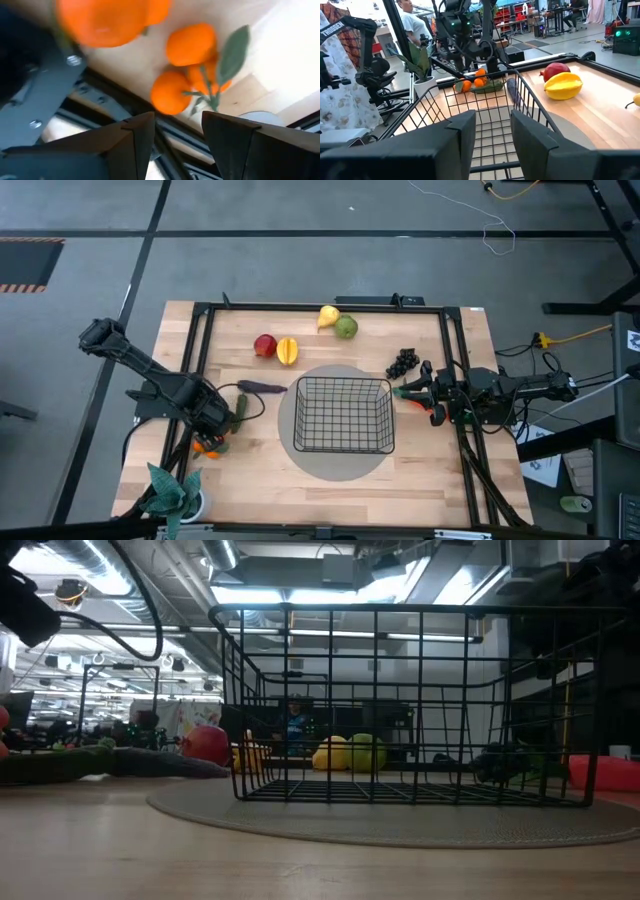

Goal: Build produce basket
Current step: Put the bottom tangerines into the wire basket

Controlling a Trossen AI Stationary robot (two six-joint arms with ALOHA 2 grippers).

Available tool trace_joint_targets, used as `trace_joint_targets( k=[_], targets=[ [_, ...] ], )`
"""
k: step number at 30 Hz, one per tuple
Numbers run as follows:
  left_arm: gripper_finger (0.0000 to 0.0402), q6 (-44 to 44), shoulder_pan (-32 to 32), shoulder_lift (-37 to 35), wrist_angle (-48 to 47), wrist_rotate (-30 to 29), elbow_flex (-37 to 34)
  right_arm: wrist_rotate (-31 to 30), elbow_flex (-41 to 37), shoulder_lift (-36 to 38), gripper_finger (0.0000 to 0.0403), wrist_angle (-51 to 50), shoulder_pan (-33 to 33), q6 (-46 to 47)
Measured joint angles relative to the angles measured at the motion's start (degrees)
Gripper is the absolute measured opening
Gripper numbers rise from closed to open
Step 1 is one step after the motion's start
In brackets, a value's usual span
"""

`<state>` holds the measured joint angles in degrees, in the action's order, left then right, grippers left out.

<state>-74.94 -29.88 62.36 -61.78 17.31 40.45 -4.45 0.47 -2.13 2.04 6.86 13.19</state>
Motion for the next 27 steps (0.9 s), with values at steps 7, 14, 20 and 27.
trace_joint_targets(
  k=[7, 14, 20, 27],
  targets=[
    [0.0153, 0.00, -2.25, 5.83, 8.20, 1.16, 0.02, 0.00, 0.00, 0.00, 0.0122, 0.02, -0.01, 0.02],
    [0.0153, -0.34, -3.34, 9.55, 8.19, 2.74, 0.02, -0.02, 0.00, 0.00, 0.0122, 0.02, 0.00, -0.02],
    [0.0153, -1.42, -3.73, 12.44, 8.99, 1.53, 0.02, -0.02, 0.00, 0.00, 0.0122, 0.05, 0.00, -0.37],
    [0.0153, -1.42, -3.70, 14.63, 9.00, -4.07, 0.02, -0.02, 0.00, 0.00, 0.0122, 0.04, -0.01, -1.14]
  ],
)
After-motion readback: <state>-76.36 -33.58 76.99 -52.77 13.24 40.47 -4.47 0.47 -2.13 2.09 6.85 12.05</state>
